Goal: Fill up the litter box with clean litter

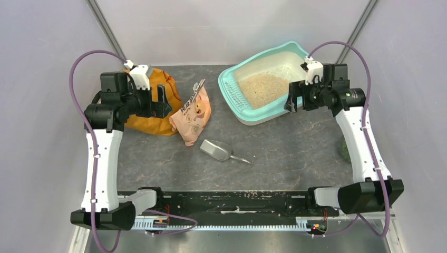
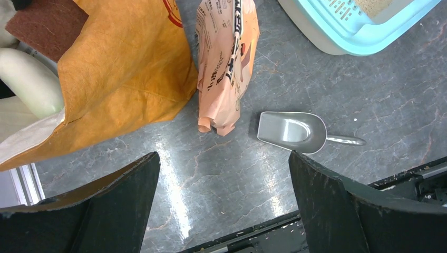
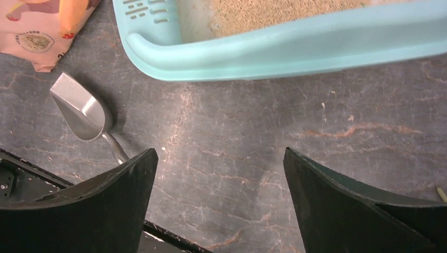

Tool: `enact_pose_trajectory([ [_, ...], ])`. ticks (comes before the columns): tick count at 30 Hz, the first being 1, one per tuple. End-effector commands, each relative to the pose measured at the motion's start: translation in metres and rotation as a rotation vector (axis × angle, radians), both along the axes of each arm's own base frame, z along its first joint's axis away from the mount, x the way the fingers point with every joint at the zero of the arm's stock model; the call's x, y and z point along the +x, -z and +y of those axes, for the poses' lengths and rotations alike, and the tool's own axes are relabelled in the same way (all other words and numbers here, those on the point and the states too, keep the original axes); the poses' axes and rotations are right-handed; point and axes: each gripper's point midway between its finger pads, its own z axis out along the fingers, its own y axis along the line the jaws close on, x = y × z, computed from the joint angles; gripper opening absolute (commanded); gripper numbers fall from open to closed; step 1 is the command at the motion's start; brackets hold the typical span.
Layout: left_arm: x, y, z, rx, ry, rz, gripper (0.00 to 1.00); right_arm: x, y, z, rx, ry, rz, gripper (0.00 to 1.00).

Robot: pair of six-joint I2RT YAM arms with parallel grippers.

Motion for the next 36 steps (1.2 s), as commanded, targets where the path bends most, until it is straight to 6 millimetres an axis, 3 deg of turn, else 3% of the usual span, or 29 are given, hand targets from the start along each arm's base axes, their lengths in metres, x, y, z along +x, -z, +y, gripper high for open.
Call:
enact_pose_trajectory([
  [1, 0.005, -0.006, -0.001, 0.023, 0.048, -0.042, 0.99, 0.035, -0.021, 0.022, 0.036, -0.022, -0.062, 0.97],
  [8, 0.01, -0.011, -0.002, 0.035, 0.071, -0.045, 0.99, 0.098, -0.008, 0.071, -0.056, -0.093, -0.031, 0.97],
  [12, 0.013, -0.004, -0.006, 0.012, 0.089, -0.015, 0.99, 0.12, 0.006, 0.102, -0.083, -0.153, -0.017, 0.97],
  [15, 0.015, -0.003, -0.013, -0.02, 0.114, -0.004, 0.99, 0.134, 0.028, 0.121, -0.09, -0.179, 0.018, 0.97],
  [19, 0.015, -0.005, -0.016, -0.033, 0.126, -0.004, 0.99, 0.145, 0.054, 0.135, -0.093, -0.184, 0.069, 0.97],
  [23, 0.013, -0.004, -0.015, -0.026, 0.124, -0.007, 0.99, 0.139, 0.073, 0.147, -0.06, -0.2, 0.132, 0.97],
  [28, 0.012, -0.003, -0.015, -0.029, 0.117, -0.001, 0.99, 0.108, 0.105, 0.152, -0.015, -0.236, 0.279, 0.97],
  [33, 0.01, -0.008, -0.018, -0.035, 0.135, -0.008, 0.99, 0.072, 0.116, 0.143, -0.012, -0.281, 0.351, 0.97],
  [36, 0.009, -0.011, -0.018, -0.029, 0.145, -0.01, 0.99, 0.051, 0.121, 0.124, -0.049, -0.307, 0.392, 0.97],
])
